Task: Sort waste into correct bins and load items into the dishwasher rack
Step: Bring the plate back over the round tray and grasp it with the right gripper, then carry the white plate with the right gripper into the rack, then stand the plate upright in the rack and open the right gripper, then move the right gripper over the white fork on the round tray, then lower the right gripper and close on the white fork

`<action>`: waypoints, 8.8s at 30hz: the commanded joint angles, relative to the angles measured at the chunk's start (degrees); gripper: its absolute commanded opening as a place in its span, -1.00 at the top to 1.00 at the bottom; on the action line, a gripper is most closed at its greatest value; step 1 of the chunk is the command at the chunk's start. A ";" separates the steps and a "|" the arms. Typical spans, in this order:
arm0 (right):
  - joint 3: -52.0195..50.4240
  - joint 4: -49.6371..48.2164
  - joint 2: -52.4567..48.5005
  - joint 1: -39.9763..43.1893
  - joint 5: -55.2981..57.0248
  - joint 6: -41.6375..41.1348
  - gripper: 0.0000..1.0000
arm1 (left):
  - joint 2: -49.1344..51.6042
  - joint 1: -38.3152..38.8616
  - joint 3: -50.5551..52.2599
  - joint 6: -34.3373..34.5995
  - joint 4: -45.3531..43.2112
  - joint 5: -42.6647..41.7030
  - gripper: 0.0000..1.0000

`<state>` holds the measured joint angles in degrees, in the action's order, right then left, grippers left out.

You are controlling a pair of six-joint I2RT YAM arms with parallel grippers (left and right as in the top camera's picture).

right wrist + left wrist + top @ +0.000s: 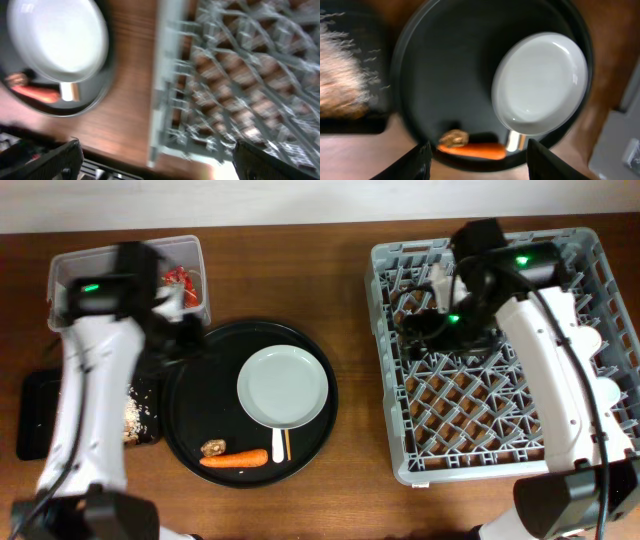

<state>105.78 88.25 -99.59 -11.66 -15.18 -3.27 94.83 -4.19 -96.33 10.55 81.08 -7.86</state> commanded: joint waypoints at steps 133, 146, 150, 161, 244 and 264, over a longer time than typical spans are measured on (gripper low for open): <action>-1.29 -10.60 -12.20 -13.11 65.94 -26.93 -0.98 | -1.31 -12.48 -0.39 -0.09 2.12 0.00 -0.32; -1.31 -13.35 2.34 17.46 36.06 -18.03 0.92 | -1.31 -12.48 -0.39 -0.09 2.10 -0.02 -0.32; -1.31 -16.98 -0.81 26.77 21.35 -11.41 0.92 | -1.31 -12.48 -0.39 -0.09 2.10 -0.02 -0.32; -1.33 -24.15 -13.44 26.95 5.66 -4.35 0.92 | -1.31 -12.48 -0.39 -0.09 2.12 0.00 -0.32; -8.39 -43.74 -28.52 -36.09 5.95 -26.21 -0.20 | -1.29 -12.48 -0.02 -0.09 1.97 0.20 -0.60; -2.67 -34.86 -26.88 -36.41 7.58 -30.03 -0.11 | -1.31 -12.48 -0.02 -0.09 1.97 0.20 -0.60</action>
<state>99.68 53.49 -127.59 -47.31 -5.13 -34.13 93.86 -16.53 -96.31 10.55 83.13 -7.46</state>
